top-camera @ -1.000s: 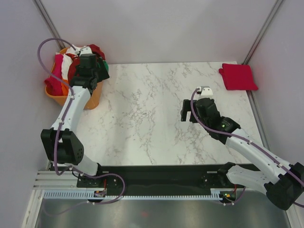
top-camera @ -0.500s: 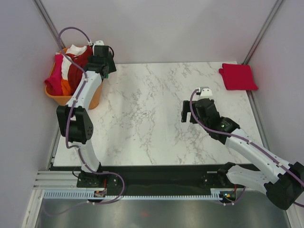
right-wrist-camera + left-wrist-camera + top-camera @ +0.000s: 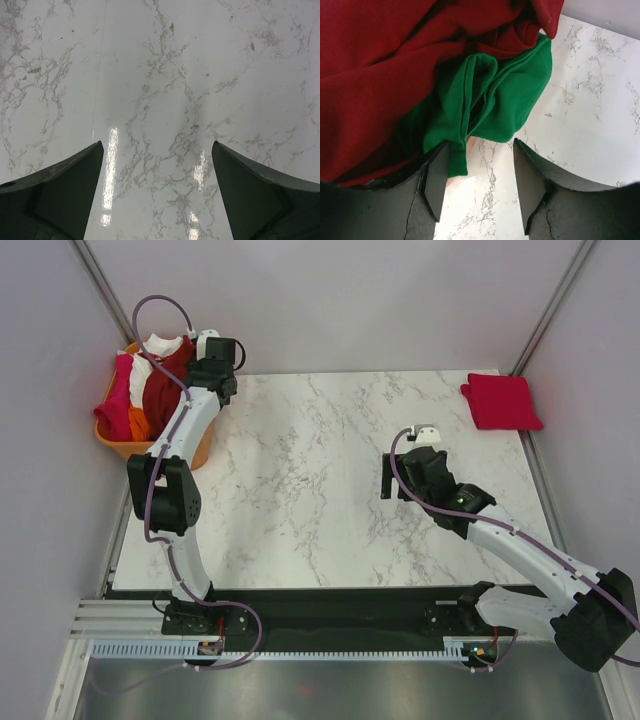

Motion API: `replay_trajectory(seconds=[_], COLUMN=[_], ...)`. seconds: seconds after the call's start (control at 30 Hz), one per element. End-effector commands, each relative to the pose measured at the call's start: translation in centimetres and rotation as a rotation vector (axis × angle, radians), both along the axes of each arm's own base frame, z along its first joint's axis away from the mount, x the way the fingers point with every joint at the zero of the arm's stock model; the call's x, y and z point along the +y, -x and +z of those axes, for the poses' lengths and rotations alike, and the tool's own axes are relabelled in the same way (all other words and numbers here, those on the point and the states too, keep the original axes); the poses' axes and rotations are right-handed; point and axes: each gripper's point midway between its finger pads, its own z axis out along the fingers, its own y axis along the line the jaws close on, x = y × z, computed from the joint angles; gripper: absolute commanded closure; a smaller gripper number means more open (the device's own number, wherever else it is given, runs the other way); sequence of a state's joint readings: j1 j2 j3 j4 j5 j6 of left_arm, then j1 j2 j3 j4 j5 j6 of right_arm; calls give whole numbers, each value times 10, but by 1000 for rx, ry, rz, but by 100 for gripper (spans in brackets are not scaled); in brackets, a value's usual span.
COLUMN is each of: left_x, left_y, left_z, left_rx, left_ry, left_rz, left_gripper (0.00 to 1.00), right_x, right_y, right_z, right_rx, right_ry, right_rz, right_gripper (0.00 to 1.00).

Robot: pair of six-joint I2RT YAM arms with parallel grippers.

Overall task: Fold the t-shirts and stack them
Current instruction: Grab the tshirt from the pile

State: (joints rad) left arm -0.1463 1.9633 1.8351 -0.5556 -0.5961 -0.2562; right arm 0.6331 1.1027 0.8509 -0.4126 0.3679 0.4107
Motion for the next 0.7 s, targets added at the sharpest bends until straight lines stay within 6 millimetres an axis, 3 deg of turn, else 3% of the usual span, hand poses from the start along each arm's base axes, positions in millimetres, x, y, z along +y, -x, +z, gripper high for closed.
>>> replay_trajectory(seconds=[0.0, 0.13, 0.47, 0.53, 0.57, 0.67], left_x=[12, 13, 13, 8, 6, 4], left_y=[3, 6, 17, 24, 26, 17], left_z=[17, 28, 51, 73, 72, 76], left_rx=[-17, -36, -79, -122, -124, -150], left_ry=[-63, -60, -101, -134, -146, -151], left_rz=[34, 31, 47, 58, 48, 27], left_gripper=[40, 14, 15, 16, 16, 16], right_x=[-2, -1, 2, 2, 2, 1], right_y=[-4, -4, -5, -5, -5, -6], right_z=[5, 3, -3, -4, -5, -7], right_rx=[-24, -20, -7, -3, -1, 1], right_ry=[16, 17, 16, 19, 18, 24], right_rz=[-7, -8, -1, -1, 0, -3], right_gripper=[2, 2, 2, 2, 2, 2])
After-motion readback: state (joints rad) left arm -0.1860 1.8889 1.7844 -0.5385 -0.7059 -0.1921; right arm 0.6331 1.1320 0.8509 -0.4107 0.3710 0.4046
